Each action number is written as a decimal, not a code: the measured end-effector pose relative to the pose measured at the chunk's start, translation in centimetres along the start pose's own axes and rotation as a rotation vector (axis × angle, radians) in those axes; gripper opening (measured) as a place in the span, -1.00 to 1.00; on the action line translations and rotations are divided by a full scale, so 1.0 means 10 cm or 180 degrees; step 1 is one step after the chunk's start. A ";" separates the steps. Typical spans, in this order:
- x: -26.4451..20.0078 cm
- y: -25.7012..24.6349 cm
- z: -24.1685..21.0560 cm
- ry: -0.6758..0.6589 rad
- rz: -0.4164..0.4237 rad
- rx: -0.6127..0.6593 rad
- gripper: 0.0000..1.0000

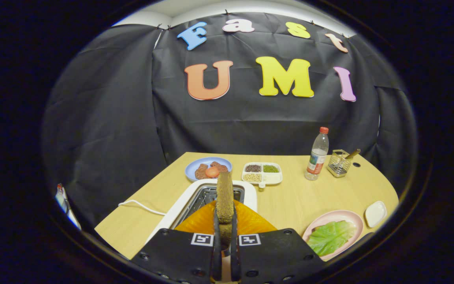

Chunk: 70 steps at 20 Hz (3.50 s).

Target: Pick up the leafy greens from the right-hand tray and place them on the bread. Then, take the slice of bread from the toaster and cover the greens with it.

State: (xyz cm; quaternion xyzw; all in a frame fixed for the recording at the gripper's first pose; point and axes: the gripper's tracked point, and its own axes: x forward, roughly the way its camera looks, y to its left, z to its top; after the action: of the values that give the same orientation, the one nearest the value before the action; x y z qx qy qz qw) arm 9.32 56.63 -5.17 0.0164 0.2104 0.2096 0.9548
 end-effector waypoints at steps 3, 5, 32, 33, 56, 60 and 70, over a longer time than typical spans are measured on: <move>-0.15 0.01 0.21 -0.0161 0.0075 0.0056 -0.83; -0.29 -0.01 0.38 -0.0271 0.0165 0.0137 -0.83; -0.65 -2.17 -0.62 -0.0272 -0.0225 0.0837 -0.83; -0.63 -2.14 -0.66 -0.0246 -0.0176 0.0916 -0.83; -0.58 -2.96 -1.19 -0.0087 -0.0510 0.0977 0.19; -0.79 -3.22 -0.97 -0.0398 -0.0528 0.0849 0.77; -1.89 -3.61 0.13 -0.1211 -0.0585 0.0113 0.91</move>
State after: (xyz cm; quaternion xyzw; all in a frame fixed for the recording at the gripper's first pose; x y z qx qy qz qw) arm 8.45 16.10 -0.83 0.0534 0.0306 0.1110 0.9919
